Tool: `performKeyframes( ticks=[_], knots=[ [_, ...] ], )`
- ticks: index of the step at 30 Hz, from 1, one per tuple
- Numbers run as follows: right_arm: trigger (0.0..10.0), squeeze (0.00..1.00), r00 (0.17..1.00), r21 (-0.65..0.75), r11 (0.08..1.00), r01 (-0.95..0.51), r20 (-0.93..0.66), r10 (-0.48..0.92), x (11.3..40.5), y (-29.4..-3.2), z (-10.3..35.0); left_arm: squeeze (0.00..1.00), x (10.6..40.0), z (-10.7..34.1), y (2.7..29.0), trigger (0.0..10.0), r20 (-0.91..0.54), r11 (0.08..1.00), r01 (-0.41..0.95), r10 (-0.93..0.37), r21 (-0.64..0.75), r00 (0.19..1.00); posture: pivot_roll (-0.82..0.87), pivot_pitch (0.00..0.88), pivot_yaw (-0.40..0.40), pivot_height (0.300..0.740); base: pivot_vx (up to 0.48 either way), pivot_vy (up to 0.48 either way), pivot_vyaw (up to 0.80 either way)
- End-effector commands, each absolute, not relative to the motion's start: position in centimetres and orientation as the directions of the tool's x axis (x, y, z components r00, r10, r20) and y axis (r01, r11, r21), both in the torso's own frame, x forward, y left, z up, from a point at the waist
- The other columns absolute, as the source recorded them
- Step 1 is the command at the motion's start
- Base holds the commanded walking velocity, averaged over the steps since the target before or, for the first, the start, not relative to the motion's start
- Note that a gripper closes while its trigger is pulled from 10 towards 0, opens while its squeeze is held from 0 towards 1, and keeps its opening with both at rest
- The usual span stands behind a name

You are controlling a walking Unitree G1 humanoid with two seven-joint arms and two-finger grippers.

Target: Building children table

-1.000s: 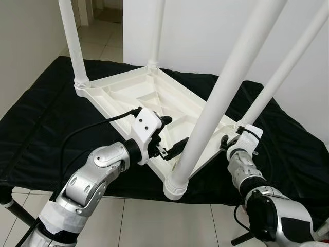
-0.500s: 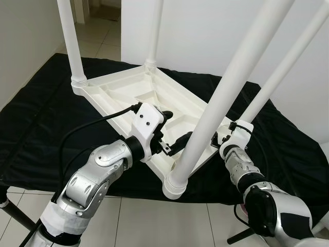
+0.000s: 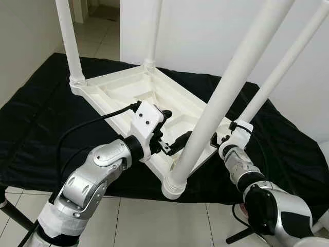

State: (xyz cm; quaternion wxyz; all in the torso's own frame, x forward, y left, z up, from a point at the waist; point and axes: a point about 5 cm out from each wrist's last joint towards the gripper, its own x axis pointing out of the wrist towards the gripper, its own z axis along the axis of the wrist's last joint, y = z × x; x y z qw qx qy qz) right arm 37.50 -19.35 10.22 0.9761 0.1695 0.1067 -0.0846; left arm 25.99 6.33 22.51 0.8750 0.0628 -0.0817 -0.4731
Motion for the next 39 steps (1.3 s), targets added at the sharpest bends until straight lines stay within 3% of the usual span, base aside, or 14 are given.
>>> performKeyframes(
  ticks=[1, 14, 21, 28, 39],
  knots=[
    [10.0, 0.0, 0.957, 0.331, 0.922, 0.2, -0.269, -0.111, 37.3, -18.6, 9.6, 0.0, 24.9, 22.8, 5.2, 10.0, 0.092, 0.464, 0.865, -0.886, 0.191, 0.455, 0.12, 0.0, -0.148, 0.74, 0.0, 0.0, 0.0],
    [10.0, 0.0, 0.946, 0.284, 0.929, 0.237, -0.286, -0.154, 37.2, -18.8, 9.3, 0.0, 25.1, 23.0, 5.4, 10.0, 0.09, 0.48, 0.855, -0.877, 0.198, 0.472, 0.12, 0.002, -0.159, 0.74, 0.0, 0.0, 0.0],
    [10.0, 0.0, 0.904, 0.235, 0.892, 0.385, -0.292, -0.313, 36.7, -20.1, 9.1, 0.0, 25.3, 23.0, 5.6, 10.0, 0.095, 0.502, 0.843, -0.865, 0.193, 0.493, 0.11, 0.0, -0.169, 0.74, 0.0, 0.0, 0.0],
    [10.0, 0.0, 0.879, 0.245, 0.868, 0.433, -0.327, -0.346, 36.4, -20.6, 8.7, 0.0, 25.6, 23.2, 5.6, 10.0, 0.104, 0.507, 0.839, -0.862, 0.196, 0.496, 0.11, 0.0, -0.171, 0.74, 0.0, 0.0, 0.0],
    [10.0, 0.0, 0.918, 0.328, 0.887, 0.325, -0.334, -0.214, 36.6, -19.4, 8.5, 0.0, 25.2, 23.6, 5.7, 10.0, 0.108, 0.502, 0.843, -0.865, 0.194, 0.49, 0.12, 0.0, -0.165, 0.74, 0.0, 0.0, 0.0]
  ],
)
